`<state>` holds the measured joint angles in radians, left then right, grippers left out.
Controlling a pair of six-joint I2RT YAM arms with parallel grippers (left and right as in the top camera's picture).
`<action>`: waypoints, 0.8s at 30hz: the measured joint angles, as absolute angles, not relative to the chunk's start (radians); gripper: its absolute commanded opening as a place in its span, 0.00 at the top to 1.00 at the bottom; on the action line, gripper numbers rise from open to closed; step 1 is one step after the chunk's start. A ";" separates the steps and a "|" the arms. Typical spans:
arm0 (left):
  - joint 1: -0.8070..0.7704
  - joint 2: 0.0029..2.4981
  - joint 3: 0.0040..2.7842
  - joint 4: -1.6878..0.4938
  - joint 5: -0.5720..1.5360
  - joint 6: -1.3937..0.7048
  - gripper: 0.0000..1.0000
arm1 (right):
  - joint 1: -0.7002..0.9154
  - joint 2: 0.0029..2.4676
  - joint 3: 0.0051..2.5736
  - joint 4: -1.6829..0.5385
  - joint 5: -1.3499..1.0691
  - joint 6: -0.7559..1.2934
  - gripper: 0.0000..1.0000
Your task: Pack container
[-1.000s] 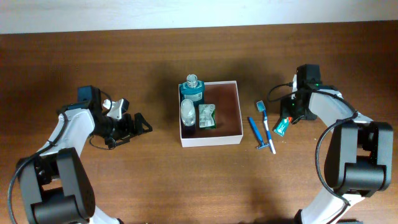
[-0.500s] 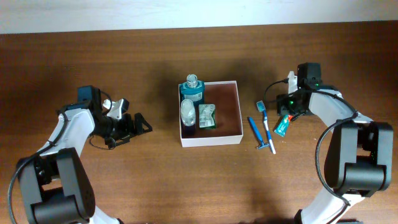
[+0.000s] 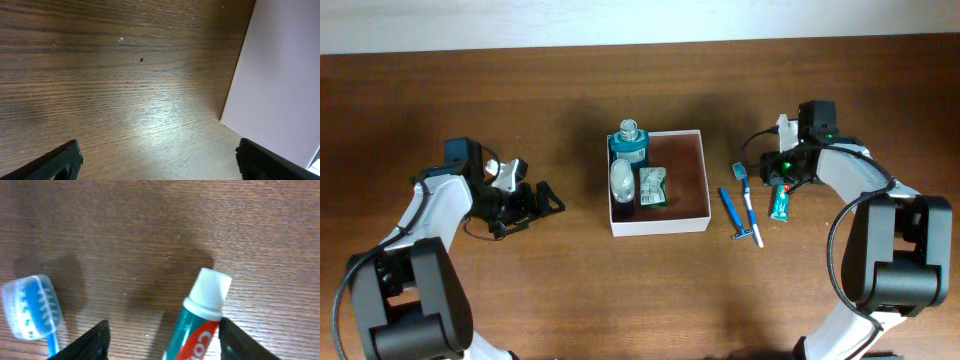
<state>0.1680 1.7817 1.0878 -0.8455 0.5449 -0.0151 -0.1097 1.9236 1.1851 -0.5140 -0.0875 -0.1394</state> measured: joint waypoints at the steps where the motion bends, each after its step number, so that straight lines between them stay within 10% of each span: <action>1: 0.168 1.782 1.088 -0.846 0.545 -0.015 0.01 | -0.110 1.924 1.185 -0.515 -0.077 -0.138 0.48; 7: 0.168 1.782 1.088 -0.846 0.545 -0.015 0.01 | -0.110 1.924 1.185 -0.518 -0.034 -0.129 0.73; 24: 0.168 1.782 1.088 -0.846 0.545 -0.015 0.01 | -0.110 1.924 1.185 -0.519 -0.023 -0.011 0.96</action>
<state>0.1680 1.7817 1.0878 -0.8455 0.5449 -0.0151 -0.1097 1.9236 1.1854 -0.5194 -0.0231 -0.0113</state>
